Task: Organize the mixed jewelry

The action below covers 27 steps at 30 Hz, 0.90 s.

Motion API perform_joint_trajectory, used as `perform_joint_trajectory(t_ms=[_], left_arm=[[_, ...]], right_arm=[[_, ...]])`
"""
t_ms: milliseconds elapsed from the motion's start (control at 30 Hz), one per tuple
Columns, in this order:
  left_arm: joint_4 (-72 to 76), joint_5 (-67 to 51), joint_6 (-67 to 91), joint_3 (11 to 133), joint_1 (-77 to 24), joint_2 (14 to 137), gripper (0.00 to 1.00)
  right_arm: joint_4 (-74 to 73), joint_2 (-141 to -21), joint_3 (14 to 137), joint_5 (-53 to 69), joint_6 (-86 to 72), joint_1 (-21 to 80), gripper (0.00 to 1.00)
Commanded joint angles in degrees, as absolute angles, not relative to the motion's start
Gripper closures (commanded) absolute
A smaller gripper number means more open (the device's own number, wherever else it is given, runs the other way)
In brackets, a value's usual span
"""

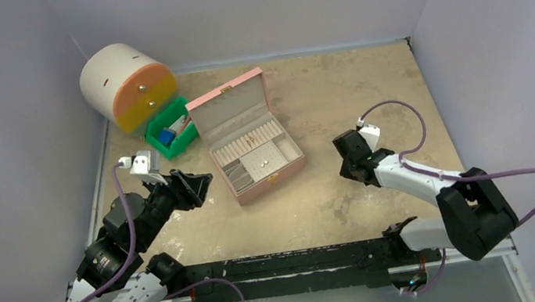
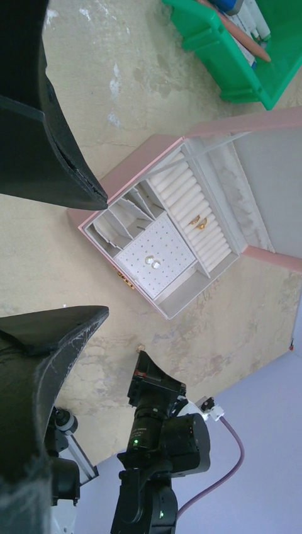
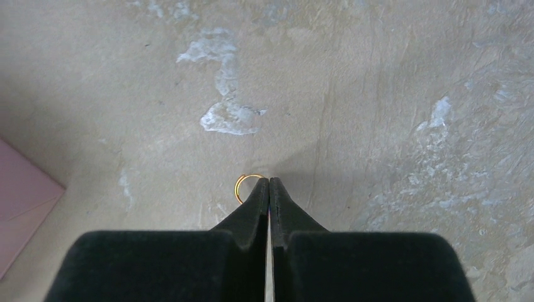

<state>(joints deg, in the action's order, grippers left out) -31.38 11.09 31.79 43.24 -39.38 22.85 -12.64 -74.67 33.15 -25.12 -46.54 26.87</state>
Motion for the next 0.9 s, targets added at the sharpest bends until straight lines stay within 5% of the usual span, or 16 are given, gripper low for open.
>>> perform_joint_trajectory(t_ms=[0, 467, 867], left_arm=[[-29.47, 10.71, 30.31, 43.40, -39.04, 22.32, 0.43], [-28.46, 7.43, 33.74, 43.84, -39.07, 25.63, 0.43], [-25.44, 0.64, 40.24, 43.27, -39.02, 31.13, 0.43]], right_arm=[[-12.97, -70.31, 33.95, -23.33, -44.08, 26.65, 1.00], [-6.48, -57.33, 32.29, -10.88, -35.64, 29.44, 1.00], [-3.32, -58.17, 40.09, -14.07, -31.54, 47.68, 1.00]])
